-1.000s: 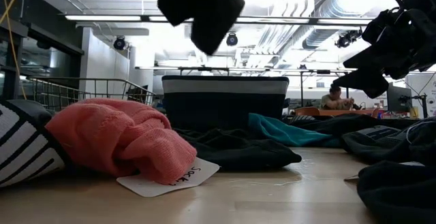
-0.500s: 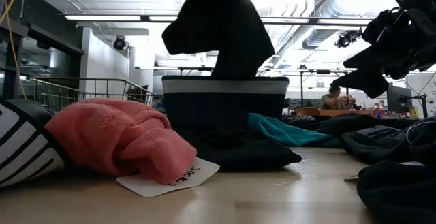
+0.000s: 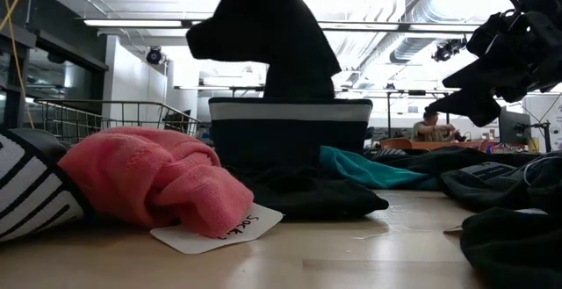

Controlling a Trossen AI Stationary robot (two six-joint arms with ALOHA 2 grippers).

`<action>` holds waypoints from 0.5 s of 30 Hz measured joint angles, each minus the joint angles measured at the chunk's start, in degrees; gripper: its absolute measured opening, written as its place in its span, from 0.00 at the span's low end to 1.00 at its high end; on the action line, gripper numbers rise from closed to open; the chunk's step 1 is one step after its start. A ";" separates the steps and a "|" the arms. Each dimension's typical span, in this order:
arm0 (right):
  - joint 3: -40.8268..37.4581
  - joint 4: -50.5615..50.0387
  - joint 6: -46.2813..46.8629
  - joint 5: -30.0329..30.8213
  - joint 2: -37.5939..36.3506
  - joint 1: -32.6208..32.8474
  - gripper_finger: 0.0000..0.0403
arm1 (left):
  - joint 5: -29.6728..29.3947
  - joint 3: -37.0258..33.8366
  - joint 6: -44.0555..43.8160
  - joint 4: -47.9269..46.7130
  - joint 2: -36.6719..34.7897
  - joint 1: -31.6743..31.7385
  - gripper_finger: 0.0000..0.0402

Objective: Pick & Place Cloths
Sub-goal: Put black shirt into the blue laundry organizer

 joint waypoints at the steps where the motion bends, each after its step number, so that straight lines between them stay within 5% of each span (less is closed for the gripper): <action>1: 0.01 0.00 0.00 0.00 0.00 0.01 0.71 | -0.76 0.00 0.04 0.04 -0.54 0.00 0.04; 15: 0.00 -0.02 0.00 -0.01 0.00 0.01 0.71 | -8.54 0.02 4.07 -3.03 2.15 0.00 0.04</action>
